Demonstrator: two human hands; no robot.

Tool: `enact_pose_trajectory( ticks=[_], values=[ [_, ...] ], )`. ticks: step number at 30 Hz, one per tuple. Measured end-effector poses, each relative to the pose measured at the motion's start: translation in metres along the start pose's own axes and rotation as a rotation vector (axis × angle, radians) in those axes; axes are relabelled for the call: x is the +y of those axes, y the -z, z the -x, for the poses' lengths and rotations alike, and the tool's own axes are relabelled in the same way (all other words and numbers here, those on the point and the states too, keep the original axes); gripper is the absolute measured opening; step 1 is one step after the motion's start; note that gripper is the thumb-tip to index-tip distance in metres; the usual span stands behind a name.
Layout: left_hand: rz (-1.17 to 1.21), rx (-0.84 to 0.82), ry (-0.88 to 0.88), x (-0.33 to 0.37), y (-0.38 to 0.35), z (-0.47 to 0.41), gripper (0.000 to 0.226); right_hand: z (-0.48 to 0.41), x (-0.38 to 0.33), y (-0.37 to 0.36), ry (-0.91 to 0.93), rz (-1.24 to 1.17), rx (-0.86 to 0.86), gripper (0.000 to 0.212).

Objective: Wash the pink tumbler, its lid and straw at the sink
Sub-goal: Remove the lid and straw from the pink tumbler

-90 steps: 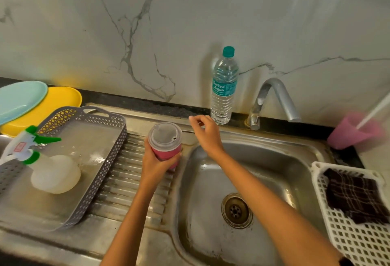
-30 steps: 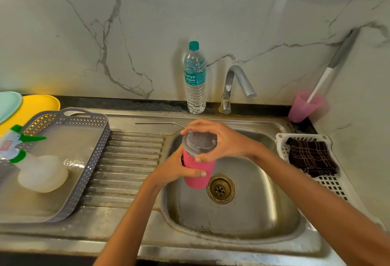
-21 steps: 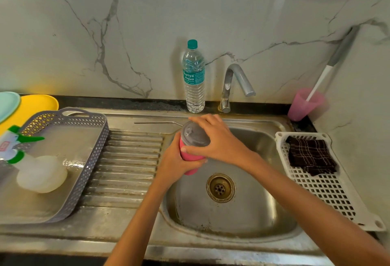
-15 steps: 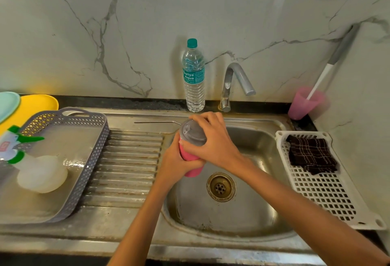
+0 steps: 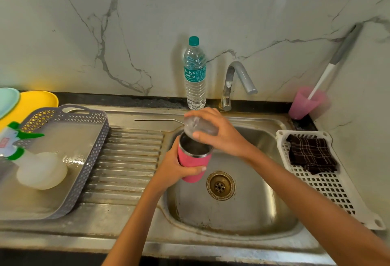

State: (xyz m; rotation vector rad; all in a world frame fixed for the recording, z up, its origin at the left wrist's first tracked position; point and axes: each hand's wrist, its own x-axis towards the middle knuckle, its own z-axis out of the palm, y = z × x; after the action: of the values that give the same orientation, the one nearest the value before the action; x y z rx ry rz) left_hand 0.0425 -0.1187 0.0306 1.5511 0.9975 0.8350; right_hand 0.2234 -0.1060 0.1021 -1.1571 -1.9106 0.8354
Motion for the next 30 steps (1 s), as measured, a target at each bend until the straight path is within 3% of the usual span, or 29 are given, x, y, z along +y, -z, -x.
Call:
enact_pose_trajectory(
  ticks=[5,9,20,30],
  values=[
    [0.003,0.130,0.017,-0.014,0.016,0.013,0.094,-0.017,0.033,-0.009,-0.273,-0.026,0.136,0.052],
    [0.045,0.264,0.055,-0.024,0.035,0.029,0.094,-0.035,0.072,-0.038,-0.434,0.090,0.058,0.064],
    [0.054,0.443,0.042,-0.040,0.074,0.039,0.091,-0.116,0.091,-0.138,-0.245,0.316,-0.243,0.073],
    [0.086,0.477,0.066,-0.040,0.082,0.040,0.090,-0.135,0.100,-0.162,-0.241,0.311,-0.305,0.083]
  ],
)
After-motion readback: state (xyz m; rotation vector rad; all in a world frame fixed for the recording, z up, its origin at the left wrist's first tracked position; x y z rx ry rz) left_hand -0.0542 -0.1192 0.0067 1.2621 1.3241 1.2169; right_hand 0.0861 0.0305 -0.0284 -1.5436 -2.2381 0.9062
